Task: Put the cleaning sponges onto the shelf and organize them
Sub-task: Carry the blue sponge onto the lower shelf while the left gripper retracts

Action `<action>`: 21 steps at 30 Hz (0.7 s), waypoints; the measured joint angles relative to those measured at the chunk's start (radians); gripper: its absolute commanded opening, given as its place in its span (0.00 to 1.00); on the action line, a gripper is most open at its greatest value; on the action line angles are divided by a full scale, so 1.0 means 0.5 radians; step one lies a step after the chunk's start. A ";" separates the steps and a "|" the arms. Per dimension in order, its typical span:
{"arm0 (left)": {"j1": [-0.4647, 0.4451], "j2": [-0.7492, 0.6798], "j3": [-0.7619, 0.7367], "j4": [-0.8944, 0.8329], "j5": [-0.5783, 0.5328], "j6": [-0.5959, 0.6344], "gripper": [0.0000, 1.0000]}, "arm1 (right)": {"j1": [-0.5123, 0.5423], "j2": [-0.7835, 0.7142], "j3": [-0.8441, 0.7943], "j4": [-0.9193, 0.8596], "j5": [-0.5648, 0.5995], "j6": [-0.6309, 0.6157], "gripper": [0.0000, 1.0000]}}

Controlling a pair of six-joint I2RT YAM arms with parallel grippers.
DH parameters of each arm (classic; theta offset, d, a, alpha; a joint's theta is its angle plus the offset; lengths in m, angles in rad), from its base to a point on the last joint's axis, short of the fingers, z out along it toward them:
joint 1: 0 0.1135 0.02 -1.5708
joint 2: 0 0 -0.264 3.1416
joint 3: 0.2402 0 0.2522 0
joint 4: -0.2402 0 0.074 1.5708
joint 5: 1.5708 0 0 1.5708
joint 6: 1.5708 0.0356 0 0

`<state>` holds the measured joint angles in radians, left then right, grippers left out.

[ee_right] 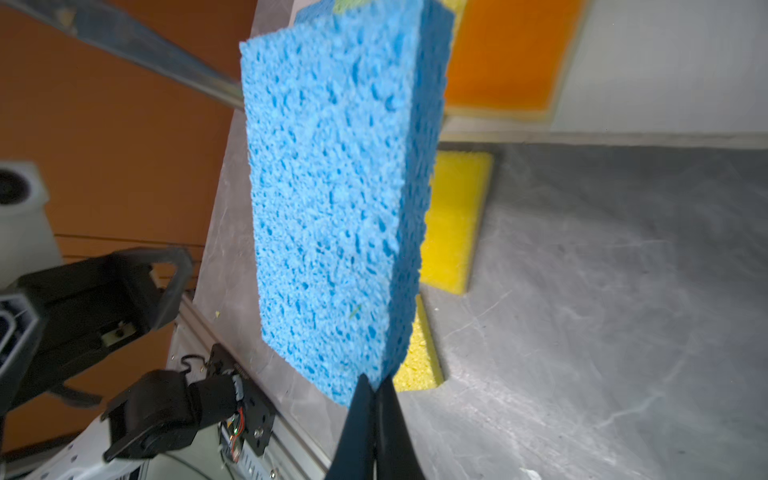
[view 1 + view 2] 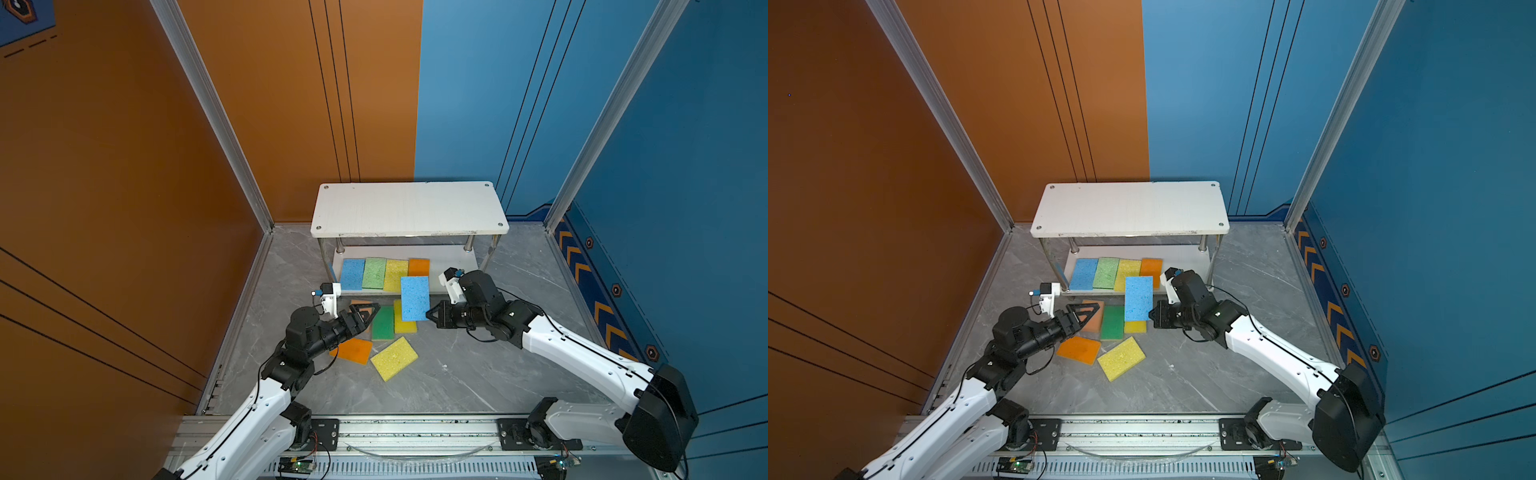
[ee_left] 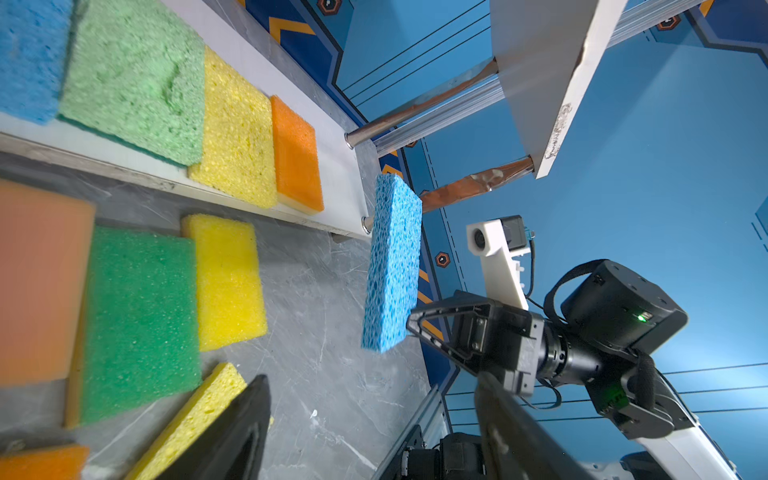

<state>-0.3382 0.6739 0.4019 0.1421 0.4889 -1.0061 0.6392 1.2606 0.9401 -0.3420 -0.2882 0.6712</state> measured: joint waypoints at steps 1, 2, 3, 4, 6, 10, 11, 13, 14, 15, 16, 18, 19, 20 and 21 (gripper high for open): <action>0.030 -0.034 0.005 -0.041 0.017 0.012 0.79 | -0.037 0.009 0.020 -0.017 0.041 -0.002 0.00; 0.059 -0.064 0.005 -0.076 0.031 0.023 0.79 | -0.065 0.023 0.044 -0.030 0.084 -0.005 0.00; 0.085 -0.092 0.005 -0.116 0.047 0.030 0.79 | -0.093 0.048 0.081 -0.043 0.141 -0.019 0.00; 0.108 -0.115 0.005 -0.150 0.061 0.031 0.79 | -0.110 0.077 0.117 -0.055 0.189 -0.038 0.00; 0.158 -0.169 0.005 -0.229 0.089 0.038 0.79 | -0.137 0.160 0.205 -0.074 0.290 -0.084 0.00; 0.249 -0.263 0.005 -0.359 0.137 0.050 0.80 | -0.179 0.330 0.340 -0.119 0.446 -0.181 0.00; 0.276 -0.283 0.005 -0.390 0.149 0.058 0.80 | -0.192 0.374 0.369 -0.133 0.484 -0.203 0.00; 0.323 -0.311 0.005 -0.444 0.178 0.069 0.80 | -0.217 0.441 0.407 -0.152 0.538 -0.242 0.00; 0.347 -0.327 0.005 -0.465 0.192 0.076 0.80 | -0.233 0.477 0.427 -0.163 0.558 -0.259 0.00; 0.369 -0.337 0.005 -0.482 0.208 0.079 0.80 | -0.248 0.506 0.445 -0.172 0.579 -0.272 0.00; 0.382 -0.339 0.005 -0.494 0.218 0.082 0.80 | -0.259 0.528 0.455 -0.174 0.590 -0.285 0.00; 0.409 -0.338 0.005 -0.516 0.243 0.084 0.80 | -0.283 0.563 0.472 -0.179 0.610 -0.305 0.00; 0.418 -0.338 0.005 -0.526 0.251 0.084 0.80 | -0.292 0.573 0.476 -0.183 0.619 -0.314 0.00; 0.426 -0.338 0.005 -0.534 0.259 0.084 0.80 | -0.301 0.583 0.482 -0.190 0.625 -0.320 0.00; 0.432 -0.338 0.005 -0.539 0.267 0.084 0.80 | -0.311 0.594 0.489 -0.193 0.626 -0.328 0.00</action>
<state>-0.1223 0.5049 0.4042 -0.1276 0.6224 -0.9642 0.4835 1.5574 1.1847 -0.4385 0.0246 0.5072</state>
